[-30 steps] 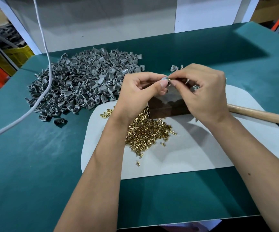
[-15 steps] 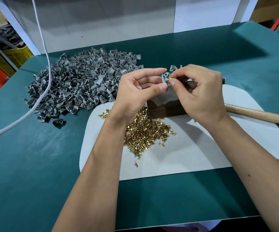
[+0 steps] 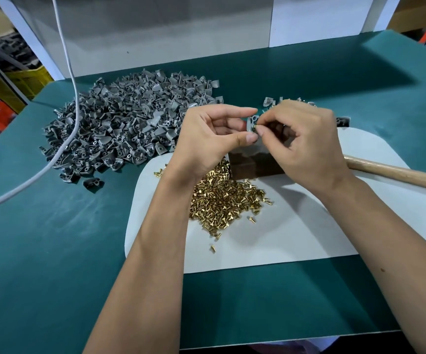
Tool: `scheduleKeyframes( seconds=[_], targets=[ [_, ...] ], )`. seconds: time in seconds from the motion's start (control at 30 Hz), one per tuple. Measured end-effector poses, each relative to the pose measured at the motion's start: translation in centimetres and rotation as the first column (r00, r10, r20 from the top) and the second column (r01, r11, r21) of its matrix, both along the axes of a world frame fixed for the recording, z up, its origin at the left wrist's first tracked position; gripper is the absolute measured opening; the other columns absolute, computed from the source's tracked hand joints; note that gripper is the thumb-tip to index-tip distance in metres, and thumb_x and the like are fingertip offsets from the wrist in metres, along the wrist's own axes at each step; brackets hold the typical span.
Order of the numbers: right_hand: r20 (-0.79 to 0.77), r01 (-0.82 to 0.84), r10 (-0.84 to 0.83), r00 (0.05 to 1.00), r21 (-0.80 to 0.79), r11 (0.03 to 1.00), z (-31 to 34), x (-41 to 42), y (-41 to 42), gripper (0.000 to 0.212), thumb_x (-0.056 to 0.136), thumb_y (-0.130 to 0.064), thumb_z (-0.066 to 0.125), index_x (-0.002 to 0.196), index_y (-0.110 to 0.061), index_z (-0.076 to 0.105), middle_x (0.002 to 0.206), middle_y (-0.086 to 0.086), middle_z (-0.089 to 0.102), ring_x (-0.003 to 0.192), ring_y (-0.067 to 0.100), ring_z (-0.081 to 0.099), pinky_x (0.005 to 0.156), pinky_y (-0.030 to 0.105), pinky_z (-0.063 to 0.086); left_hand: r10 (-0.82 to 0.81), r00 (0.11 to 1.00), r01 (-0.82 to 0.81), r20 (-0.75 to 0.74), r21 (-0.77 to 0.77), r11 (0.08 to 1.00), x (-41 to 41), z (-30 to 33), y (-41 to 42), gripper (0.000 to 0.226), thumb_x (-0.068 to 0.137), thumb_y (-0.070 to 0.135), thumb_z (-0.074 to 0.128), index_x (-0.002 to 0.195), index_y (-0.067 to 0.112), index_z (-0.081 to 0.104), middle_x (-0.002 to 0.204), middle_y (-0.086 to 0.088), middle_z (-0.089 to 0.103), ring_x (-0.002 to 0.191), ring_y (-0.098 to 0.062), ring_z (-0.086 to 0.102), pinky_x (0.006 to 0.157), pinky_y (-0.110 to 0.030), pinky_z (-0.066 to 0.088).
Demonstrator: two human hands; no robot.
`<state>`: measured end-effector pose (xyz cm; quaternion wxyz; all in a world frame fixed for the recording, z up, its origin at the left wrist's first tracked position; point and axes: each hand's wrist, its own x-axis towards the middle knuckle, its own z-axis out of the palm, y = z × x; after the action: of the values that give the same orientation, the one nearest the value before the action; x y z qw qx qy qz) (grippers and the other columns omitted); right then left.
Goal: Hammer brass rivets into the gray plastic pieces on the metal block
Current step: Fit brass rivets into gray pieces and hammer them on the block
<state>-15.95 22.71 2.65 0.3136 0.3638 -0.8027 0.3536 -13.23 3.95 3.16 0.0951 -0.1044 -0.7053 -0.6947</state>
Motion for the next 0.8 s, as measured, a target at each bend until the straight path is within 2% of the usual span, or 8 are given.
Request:
scheduleKeyframes(
  seconds=[0.07, 0.3, 0.5, 0.67, 0.8],
  targets=[
    [-0.008, -0.003, 0.003, 1.0, 0.002, 1.0, -0.1, -0.1, 0.0, 0.008, 0.094, -0.011, 0.068, 0.088, -0.008, 0.073, 0.084, 0.002, 0.068, 0.077, 0.014, 0.058, 0.072, 0.022, 0.044, 0.016, 1.0, -0.016, -0.009, -0.013, 1.0, 0.0, 0.1, 0.1, 0.043, 0.071, -0.015, 0.082, 0.111, -0.004, 0.071, 0.085, -0.012, 0.077, 0.081, -0.028, 0.075, 0.082, -0.044, 0.064],
    [-0.004, -0.025, 0.025, 1.0, 0.013, 1.0, -0.3, 0.0, 0.0, 0.009, 0.095, -0.008, 0.068, 0.087, -0.005, 0.072, 0.084, 0.003, 0.067, 0.078, 0.011, 0.054, 0.075, 0.018, 0.038, 0.038, 0.999, -0.038, 0.013, -0.023, 0.999, 0.3, 0.2, 0.1, 0.037, 0.068, -0.016, 0.084, 0.101, -0.004, 0.073, 0.078, -0.011, 0.077, 0.072, -0.023, 0.075, 0.073, -0.036, 0.064],
    [-0.019, -0.025, 0.025, 0.999, 0.035, 0.999, -0.3, 0.0, 0.0, 0.008, 0.093, -0.002, 0.067, 0.087, -0.003, 0.072, 0.082, 0.005, 0.066, 0.077, 0.012, 0.051, 0.076, 0.017, 0.037, 0.066, 0.997, -0.063, 0.028, -0.076, 0.995, 0.5, 0.6, 0.4, 0.035, 0.066, -0.015, 0.086, 0.096, -0.004, 0.072, 0.079, -0.019, 0.073, 0.072, -0.028, 0.072, 0.075, -0.044, 0.063],
    [-0.021, -0.013, 0.015, 1.0, 0.052, 0.999, -0.3, 0.1, 0.0, 0.005, 0.09, -0.001, 0.068, 0.087, -0.002, 0.072, 0.081, 0.008, 0.068, 0.076, 0.02, 0.057, 0.074, 0.026, 0.044, 0.112, 0.993, -0.114, -0.02, -0.189, 0.975, 0.6, 1.0, 0.8, 0.034, 0.064, -0.013, 0.089, 0.093, -0.006, 0.073, 0.077, -0.016, 0.073, 0.067, -0.017, 0.07, 0.068, -0.029, 0.063],
    [0.008, 0.012, -0.013, 1.0, 0.066, 0.998, -0.2, 0.0, 0.1, 0.006, 0.088, -0.001, 0.069, 0.087, -0.004, 0.074, 0.08, 0.006, 0.068, 0.075, 0.015, 0.055, 0.074, 0.024, 0.042, 0.162, 0.985, -0.172, -0.057, -0.288, 0.942, 0.6, 1.1, 1.2, 0.032, 0.064, -0.008, 0.092, 0.091, -0.004, 0.075, 0.078, -0.016, 0.075, 0.065, -0.013, 0.07, 0.063, -0.021, 0.059]
  ],
)
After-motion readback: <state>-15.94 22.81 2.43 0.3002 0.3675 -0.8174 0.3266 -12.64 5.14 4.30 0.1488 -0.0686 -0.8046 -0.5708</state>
